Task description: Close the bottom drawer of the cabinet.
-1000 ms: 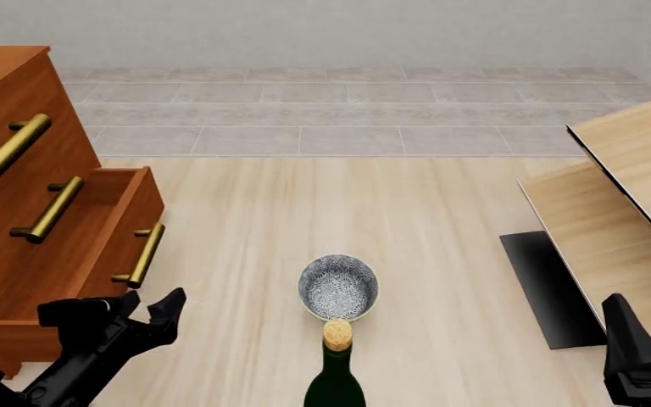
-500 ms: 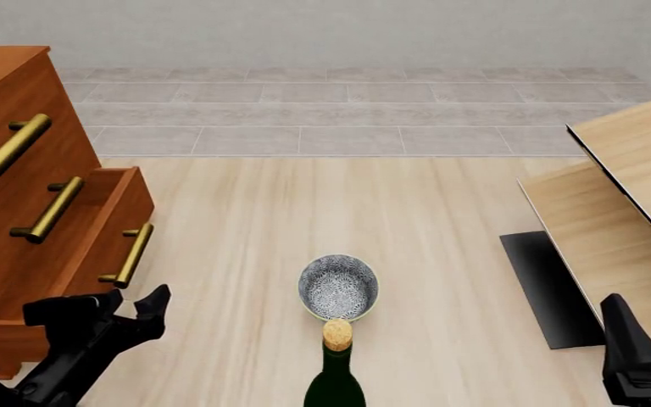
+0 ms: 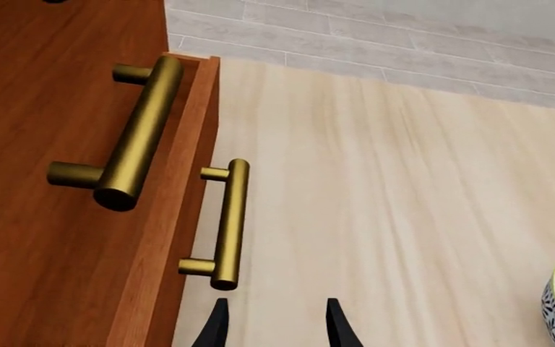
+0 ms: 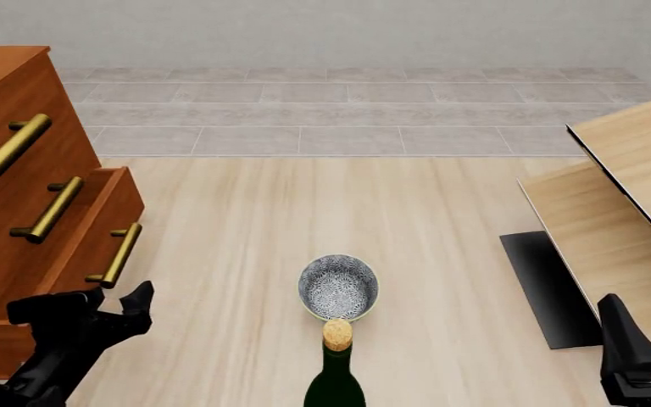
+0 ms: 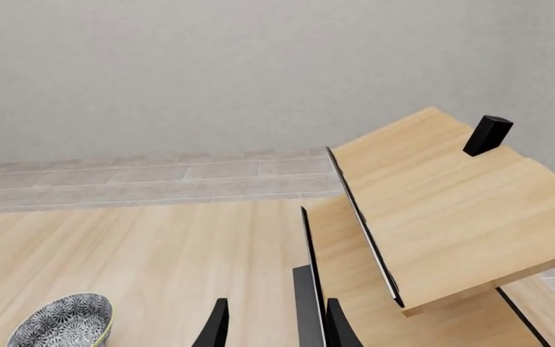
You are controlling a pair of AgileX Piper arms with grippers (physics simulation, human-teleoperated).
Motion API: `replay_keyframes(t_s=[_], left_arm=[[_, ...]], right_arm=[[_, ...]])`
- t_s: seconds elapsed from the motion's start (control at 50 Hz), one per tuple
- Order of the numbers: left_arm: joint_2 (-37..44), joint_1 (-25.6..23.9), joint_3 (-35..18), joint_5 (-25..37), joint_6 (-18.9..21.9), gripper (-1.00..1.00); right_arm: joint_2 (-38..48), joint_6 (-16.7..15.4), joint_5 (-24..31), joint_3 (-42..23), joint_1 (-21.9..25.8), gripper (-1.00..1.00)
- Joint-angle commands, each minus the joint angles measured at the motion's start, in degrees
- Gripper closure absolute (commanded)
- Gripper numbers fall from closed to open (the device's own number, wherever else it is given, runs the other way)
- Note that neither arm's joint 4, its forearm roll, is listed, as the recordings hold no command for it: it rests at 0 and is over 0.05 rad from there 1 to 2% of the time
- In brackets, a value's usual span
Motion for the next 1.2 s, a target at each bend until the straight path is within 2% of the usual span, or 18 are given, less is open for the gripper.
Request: replay_keyframes(t_s=[0.02, 0.58, 1.2], left_arm=[[0.58, 3.49, -0.59, -0.03, 1.14, -1.00], [3.92, 8.92, -2.68, -0.14, 3.32, -1.00], [3.74, 13.11, -3.39, -0.32, 8.21, -1.00]], right_arm=[[0.11, -0.07, -0.12, 0.05, 0.05, -1.00], [0.17, 0.16, -0.24, -0.03, -0.20, -1.00], [-0.02, 0.16, -0.13, -0.01, -0.17, -1.00]])
